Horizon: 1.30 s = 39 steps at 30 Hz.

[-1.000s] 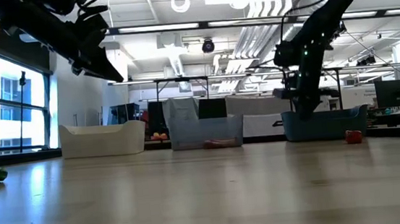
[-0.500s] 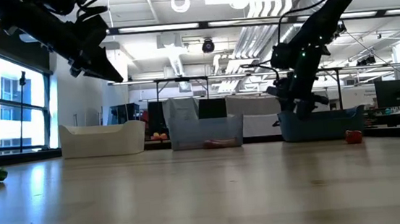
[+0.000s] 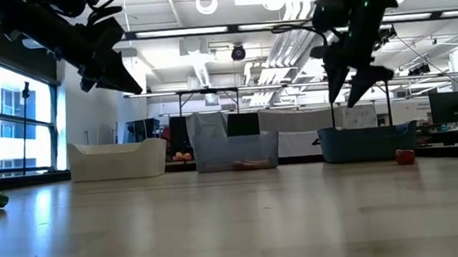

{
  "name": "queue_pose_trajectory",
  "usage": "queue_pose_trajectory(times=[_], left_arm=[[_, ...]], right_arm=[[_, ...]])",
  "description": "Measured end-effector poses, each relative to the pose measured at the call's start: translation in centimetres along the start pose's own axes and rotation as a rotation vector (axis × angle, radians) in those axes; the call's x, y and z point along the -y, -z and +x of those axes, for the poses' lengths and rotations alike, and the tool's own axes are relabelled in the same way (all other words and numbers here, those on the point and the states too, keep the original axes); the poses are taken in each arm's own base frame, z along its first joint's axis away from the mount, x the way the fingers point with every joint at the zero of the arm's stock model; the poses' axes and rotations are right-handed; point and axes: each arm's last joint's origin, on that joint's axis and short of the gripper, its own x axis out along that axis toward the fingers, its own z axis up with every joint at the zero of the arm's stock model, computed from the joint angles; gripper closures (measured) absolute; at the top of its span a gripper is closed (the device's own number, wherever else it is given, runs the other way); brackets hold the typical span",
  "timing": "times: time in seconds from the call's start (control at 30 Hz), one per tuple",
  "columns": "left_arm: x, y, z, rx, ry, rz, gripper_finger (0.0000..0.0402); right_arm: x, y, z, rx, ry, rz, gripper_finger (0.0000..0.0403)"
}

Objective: Sort produce into baskets
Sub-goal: Put the top red bell pepper into the blue bin

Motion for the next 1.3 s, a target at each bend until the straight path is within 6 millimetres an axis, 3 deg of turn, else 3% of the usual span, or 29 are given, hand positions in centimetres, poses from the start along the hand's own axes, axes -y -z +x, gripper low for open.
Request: queue_pose_trajectory(times=[0.4,0.6,0.73,0.93,1.17,1.3], left_arm=[[0.3,-0.7,0.2,0.068,0.061,0.116,0.0401],[0.2,-0.5,1.1,0.021,0.123,0.118,0.0401],[0.2,-0.3,2.2,0.000,0.140,0.159,0.0401],[0.3,-0.5,3.7,0.031,0.176,0.183,0.0401],[0.2,-0.2,4.4,-0.005,0.215,0.141,0.0401],[0.2,-0.1,4.5,-0.012,0.214,0.146,0.0401]], right_arm=[[-8.5,10.6,-2.2,-0.237,0.012,0.237,0.0185],[-10.5,15.0,-3.3,-0.341,0.044,0.442,0.0184],[-10.4,17.3,-3.1,-0.312,0.211,0.534,0.0179],[-9.3,17.5,-1.9,-0.209,0.462,0.668,0.0178],[-8.8,15.3,-1.0,-0.129,0.471,0.803,0.0178],[-7.4,14.1,0.5,-0.090,0.496,0.841,0.0178]])
